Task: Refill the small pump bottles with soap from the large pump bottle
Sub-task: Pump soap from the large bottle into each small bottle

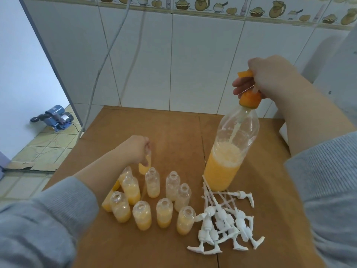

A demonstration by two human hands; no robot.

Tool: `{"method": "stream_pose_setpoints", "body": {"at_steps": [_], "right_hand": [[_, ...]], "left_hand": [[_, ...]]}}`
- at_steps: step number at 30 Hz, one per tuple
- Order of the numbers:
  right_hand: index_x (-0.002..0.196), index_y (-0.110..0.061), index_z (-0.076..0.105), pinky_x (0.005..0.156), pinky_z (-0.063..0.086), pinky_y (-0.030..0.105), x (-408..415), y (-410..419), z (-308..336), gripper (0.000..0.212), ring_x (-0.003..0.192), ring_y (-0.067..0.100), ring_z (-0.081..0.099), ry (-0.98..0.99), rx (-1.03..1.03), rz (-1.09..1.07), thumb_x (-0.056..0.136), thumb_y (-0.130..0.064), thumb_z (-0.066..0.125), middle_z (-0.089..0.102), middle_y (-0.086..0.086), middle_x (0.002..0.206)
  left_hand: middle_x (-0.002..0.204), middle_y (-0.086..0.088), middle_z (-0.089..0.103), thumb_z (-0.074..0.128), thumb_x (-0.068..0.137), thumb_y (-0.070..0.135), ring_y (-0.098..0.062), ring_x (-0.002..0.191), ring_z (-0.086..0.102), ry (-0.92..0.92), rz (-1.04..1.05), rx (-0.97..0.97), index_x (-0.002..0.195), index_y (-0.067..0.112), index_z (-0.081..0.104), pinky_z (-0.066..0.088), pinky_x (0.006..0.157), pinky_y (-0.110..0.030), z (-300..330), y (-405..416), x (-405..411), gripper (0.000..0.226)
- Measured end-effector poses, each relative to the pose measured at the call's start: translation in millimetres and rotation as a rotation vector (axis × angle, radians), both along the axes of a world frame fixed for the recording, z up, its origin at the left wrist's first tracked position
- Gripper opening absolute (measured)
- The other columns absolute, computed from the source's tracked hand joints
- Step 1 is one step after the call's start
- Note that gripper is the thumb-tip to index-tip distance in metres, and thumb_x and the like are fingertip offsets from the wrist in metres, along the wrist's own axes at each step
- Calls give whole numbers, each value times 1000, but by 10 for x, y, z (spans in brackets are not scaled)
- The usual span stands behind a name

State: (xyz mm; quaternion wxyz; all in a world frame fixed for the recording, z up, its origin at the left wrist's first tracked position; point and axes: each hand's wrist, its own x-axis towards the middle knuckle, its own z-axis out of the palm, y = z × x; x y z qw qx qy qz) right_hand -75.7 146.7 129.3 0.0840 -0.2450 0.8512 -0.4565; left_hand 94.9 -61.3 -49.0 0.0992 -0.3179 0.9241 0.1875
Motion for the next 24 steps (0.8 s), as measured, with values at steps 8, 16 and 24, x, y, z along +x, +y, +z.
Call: {"method": "stream_pose_setpoints", "body": {"at_steps": [8,16,24], "right_hand": [[109,0,64,37,40,10,39,20,17,40,51,6,60,-12,7,-21,97,-24,34,67,3,77],[109,0,63,54,47,22,98,14,45,40,55,10,60,-18,45,-16,97,-22,32,71,7,88],[91,-6,60,46,45,14,115,27,64,32,58,9,61,6,38,-25,97,-22,33,72,9,96]], "left_hand": [[104,2,56,79,72,12,-16,90,55,-85,-76,-74,111,20,54,43,70,-25,2,-12,90,47],[108,13,51,69,77,49,-7,99,51,129,-209,-12,114,29,53,46,85,-27,281,169,281,45],[119,8,52,71,79,32,-15,101,54,-268,-328,-71,124,29,49,50,87,-32,259,505,194,51]]}}
